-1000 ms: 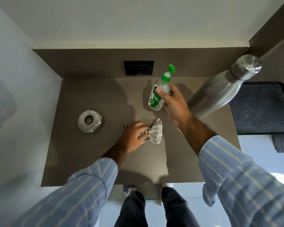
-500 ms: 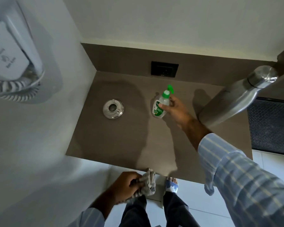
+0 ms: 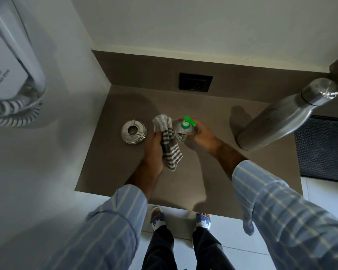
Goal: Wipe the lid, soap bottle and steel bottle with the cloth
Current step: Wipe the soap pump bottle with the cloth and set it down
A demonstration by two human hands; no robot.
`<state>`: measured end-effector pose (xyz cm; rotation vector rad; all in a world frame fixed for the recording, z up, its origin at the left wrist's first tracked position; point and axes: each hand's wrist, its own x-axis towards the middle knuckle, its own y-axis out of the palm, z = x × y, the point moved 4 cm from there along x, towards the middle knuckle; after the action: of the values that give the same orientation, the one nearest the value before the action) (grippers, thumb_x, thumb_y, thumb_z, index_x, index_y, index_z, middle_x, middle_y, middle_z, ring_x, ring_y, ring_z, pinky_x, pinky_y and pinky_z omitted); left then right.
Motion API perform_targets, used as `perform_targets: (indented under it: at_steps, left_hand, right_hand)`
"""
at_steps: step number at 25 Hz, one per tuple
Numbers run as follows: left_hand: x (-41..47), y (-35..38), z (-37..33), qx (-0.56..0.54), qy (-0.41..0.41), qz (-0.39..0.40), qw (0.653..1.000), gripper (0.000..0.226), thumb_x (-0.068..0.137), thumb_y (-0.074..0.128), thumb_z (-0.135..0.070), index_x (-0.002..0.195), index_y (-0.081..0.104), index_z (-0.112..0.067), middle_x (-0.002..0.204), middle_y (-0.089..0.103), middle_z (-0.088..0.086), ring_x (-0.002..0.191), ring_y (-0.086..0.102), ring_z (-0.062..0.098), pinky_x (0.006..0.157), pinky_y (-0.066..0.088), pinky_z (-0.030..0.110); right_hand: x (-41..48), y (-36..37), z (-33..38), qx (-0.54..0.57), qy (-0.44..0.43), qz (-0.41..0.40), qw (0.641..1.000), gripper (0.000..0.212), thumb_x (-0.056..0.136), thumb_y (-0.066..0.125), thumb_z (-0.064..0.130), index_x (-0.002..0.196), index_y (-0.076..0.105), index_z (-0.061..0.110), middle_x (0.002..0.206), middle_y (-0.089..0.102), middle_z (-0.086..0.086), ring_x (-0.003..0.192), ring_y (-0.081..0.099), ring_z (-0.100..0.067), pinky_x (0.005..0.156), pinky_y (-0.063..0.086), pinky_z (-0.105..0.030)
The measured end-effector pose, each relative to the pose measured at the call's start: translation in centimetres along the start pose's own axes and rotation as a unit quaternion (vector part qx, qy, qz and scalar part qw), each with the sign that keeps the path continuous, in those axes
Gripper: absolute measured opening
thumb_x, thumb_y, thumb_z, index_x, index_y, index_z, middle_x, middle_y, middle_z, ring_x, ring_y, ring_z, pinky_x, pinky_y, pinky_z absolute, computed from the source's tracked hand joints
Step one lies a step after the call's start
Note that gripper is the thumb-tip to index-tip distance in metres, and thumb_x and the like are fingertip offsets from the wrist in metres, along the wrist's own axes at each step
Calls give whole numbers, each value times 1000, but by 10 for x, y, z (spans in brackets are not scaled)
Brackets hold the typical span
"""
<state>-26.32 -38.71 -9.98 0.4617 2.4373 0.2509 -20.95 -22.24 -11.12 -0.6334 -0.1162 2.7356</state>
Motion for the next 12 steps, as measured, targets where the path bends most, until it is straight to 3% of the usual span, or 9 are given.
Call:
perform_targets:
  at_steps: [3, 5, 7, 10, 12]
  left_hand:
    - [5, 10, 1, 39, 2, -14, 999, 30, 109, 41, -29, 104, 69, -19, 101, 74, 6, 92, 70, 19, 83, 56, 32]
    - [9, 9, 4, 53, 0, -18, 998, 29, 107, 44, -33, 106, 70, -22, 109, 75, 9, 102, 71, 25, 93, 55, 39]
    - [13, -1, 8, 64, 7, -32, 997, 30, 104, 47, -39, 115, 69, -23, 118, 73, 10, 110, 69, 26, 101, 52, 43]
    - [-4, -25, 22, 74, -18, -55, 996, 52, 92, 53, -50, 130, 63, -15, 125, 69, 7, 115, 65, 23, 111, 45, 47]
    - [-30, -37, 46, 130, -67, -50, 988, 55, 94, 51, -52, 130, 60, -12, 122, 67, 10, 115, 63, 29, 107, 48, 50]
  right_hand:
    - [-1, 1, -2, 0, 20, 7, 1000, 70, 82, 71, -18, 145, 53, 8, 136, 66, -13, 119, 67, -25, 105, 55, -38]
    - [-6, 4, 5, 4, 20, 4, 1000, 72, 81, 68, -21, 146, 52, 5, 138, 63, -12, 126, 63, -28, 114, 48, -44]
    - [-17, 7, 19, 13, -4, 8, 1000, 84, 78, 67, -17, 154, 38, 3, 143, 53, -9, 133, 52, -22, 118, 40, -35]
    - [-38, -5, 23, -29, -44, -10, 999, 104, 68, 59, -8, 162, 18, 10, 152, 40, -7, 140, 32, -9, 111, 34, -24]
    - [-60, -23, 10, -71, -49, -67, 994, 89, 75, 53, -9, 158, 35, 16, 152, 49, -10, 140, 40, -11, 112, 39, -30]
